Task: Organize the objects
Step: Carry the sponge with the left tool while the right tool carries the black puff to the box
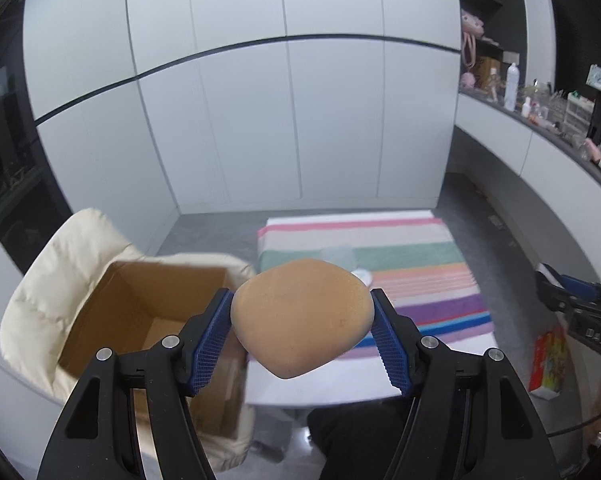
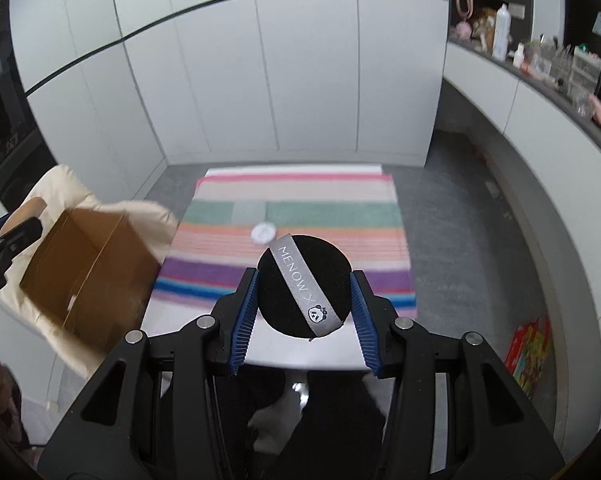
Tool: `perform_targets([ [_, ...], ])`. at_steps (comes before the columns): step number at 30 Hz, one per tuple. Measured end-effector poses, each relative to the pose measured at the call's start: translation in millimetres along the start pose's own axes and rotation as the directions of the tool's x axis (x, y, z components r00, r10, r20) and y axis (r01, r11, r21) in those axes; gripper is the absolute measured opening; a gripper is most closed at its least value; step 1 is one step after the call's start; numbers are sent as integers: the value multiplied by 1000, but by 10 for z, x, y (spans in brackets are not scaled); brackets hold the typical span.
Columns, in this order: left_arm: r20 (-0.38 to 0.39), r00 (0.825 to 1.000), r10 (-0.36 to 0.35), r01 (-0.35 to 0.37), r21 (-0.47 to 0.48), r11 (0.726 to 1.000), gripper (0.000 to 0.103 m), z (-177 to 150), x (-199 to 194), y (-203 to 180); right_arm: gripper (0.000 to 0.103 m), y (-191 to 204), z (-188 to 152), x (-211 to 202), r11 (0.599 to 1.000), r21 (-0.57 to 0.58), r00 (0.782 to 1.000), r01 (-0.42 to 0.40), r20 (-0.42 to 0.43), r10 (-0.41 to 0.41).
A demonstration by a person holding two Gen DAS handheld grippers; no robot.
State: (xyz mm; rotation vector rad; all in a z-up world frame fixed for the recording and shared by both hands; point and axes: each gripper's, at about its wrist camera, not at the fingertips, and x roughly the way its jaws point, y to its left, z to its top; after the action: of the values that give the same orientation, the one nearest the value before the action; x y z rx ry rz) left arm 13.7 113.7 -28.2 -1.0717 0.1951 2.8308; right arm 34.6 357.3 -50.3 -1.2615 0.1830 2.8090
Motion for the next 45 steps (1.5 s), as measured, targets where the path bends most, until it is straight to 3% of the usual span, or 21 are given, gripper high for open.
perform_targets([
  [8,-41,999,12,-12,-11,1000,69,-330,23,165,47,102,-437,-14,999,-15,994,-52,-97,51],
  [17,-119,993,6,-12,-52,999,69,-340,232,282,47,193,-431,-7,998,-35,995,-53,-86,49],
  [23,-124,992,14,-23,-71,997,69,-345,284,354,47,195,-401,14,999,-33,996,-41,-86,38],
  [30,-140,988,69,-84,-105,991,69,-485,255,612,47,288,-363,49,996,-62,995,-63,-86,57],
  [39,-195,970,149,-186,-189,964,69,-771,180,1205,47,912,-358,188,972,-169,983,-165,-112,147],
  [45,-218,953,208,-261,-251,932,69,-990,44,1672,47,1484,-402,247,930,-272,967,-246,-131,218],
])
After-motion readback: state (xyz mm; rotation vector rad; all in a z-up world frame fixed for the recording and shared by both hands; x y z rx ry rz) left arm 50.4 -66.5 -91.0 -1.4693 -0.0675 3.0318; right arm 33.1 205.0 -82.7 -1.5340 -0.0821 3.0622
